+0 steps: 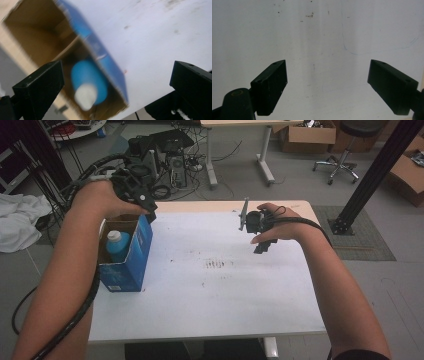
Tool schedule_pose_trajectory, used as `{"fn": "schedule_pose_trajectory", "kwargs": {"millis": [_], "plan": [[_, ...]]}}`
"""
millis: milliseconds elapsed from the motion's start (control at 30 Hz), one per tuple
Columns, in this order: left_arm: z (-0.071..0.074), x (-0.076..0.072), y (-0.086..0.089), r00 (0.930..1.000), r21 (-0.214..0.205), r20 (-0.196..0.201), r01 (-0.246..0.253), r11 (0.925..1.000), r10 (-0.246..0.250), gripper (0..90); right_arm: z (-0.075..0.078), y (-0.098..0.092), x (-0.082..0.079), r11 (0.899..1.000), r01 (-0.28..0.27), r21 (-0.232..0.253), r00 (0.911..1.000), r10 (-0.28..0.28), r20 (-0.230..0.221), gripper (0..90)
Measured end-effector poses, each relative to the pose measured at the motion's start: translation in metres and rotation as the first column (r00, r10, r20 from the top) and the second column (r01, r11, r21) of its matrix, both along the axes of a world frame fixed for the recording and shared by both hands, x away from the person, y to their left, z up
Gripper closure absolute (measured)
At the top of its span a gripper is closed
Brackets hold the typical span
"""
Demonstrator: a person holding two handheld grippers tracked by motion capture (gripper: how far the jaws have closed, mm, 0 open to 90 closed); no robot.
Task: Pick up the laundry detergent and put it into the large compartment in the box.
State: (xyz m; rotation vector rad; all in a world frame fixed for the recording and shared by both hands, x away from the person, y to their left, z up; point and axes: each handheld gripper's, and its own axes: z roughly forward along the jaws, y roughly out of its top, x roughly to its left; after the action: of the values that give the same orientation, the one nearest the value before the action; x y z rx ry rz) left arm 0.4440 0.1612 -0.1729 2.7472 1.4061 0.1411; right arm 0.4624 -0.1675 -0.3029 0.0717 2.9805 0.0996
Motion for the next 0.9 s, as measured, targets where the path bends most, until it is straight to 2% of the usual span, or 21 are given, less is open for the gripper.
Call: {"fn": "schedule_pose_trajectory", "kwargs": {"millis": [33, 67, 167, 200, 300, 433, 500, 600, 733, 767, 800, 833, 867, 900], "plan": [[-0.002, 0.000, -0.008, 0.9989, -0.020, 0.006, 0.047, 0.9987, -0.047, 0.1, 0.000, 0.000, 0.000, 1.000, 0.000, 0.001, 1.0000, 0.000, -0.002, 16.4], [-0.003, 0.001, -0.012, 0.9968, -0.020, 0.001, 0.079, 0.9966, -0.079, 0.1, 0.000, 0.000, 0.000, 1.000, 0.002, 0.001, 1.0000, -0.002, -0.002, 16.3], [-0.005, 0.000, -0.021, 0.9919, -0.021, 0.005, 0.127, 0.9917, -0.127, 0.1, 0.000, 0.000, 0.000, 1.000, 0.001, -0.002, 1.0000, -0.001, -0.005, 16.3], [-0.006, -0.001, -0.028, 0.9846, -0.027, 0.004, 0.175, 0.9842, -0.175, 0.1, 0.000, 0.000, 0.000, 1.000, 0.000, -0.005, 1.0000, 0.000, -0.006, 16.4], [-0.007, -0.002, -0.038, 0.9673, -0.039, 0.024, 0.253, 0.9666, -0.253, 0.1, 0.001, 0.000, 0.001, 1.000, -0.002, -0.008, 1.0000, 0.002, -0.007, 16.4], [-0.010, -0.002, -0.049, 0.9356, -0.056, 0.029, 0.353, 0.9339, -0.352, 0.1, 0.002, 0.000, 0.001, 1.000, -0.005, -0.010, 1.0000, 0.005, -0.005, 16.4], [-0.012, -0.002, -0.054, 0.9169, -0.057, 0.027, 0.399, 0.9151, -0.398, 0.1, 0.003, 0.000, 0.000, 1.000, -0.006, -0.013, 1.0000, 0.006, -0.005, 16.4], [-0.019, -0.002, -0.063, 0.8872, -0.052, 0.020, 0.461, 0.8857, -0.461, 0.1, 0.004, 0.000, 0.000, 1.000, -0.006, -0.018, 1.0000, 0.006, -0.004, 16.4], [-0.034, -0.002, -0.074, 0.8386, -0.032, -0.018, 0.544, 0.8386, -0.544, 0.1, 0.005, 0.000, -0.001, 1.000, -0.003, -0.022, 1.0000, 0.003, -0.006, 16.4], [-0.034, -0.002, -0.074, 0.8386, -0.032, -0.018, 0.544, 0.8386, -0.544, 0.1, 0.005, 0.000, -0.001, 1.000, -0.003, -0.022, 1.0000, 0.003, -0.006, 16.4], [-0.040, -0.002, -0.077, 0.8187, -0.033, -0.031, 0.572, 0.8192, -0.573, 0.1, 0.005, 0.000, -0.001, 1.000, -0.006, -0.026, 1.0000, 0.006, -0.007, 16.4], [-0.040, -0.002, -0.077, 0.8187, -0.033, -0.031, 0.572, 0.8192, -0.573, 0.1, 0.005, 0.000, -0.002, 1.000, -0.006, -0.026, 1.0000, 0.006, -0.008, 16.4], [-0.043, -0.002, -0.079, 0.8046, -0.034, -0.033, 0.592, 0.8053, -0.593, 0.1, 0.005, 0.000, -0.002, 1.000, -0.006, -0.026, 1.0000, 0.006, -0.008, 16.4], [-0.045, -0.002, -0.080, 0.7952, -0.039, -0.031, 0.604, 0.7957, -0.606, 0.1, 0.005, 0.000, -0.002, 0.999, -0.011, -0.033, 0.9999, 0.010, -0.008, 16.4]]}}
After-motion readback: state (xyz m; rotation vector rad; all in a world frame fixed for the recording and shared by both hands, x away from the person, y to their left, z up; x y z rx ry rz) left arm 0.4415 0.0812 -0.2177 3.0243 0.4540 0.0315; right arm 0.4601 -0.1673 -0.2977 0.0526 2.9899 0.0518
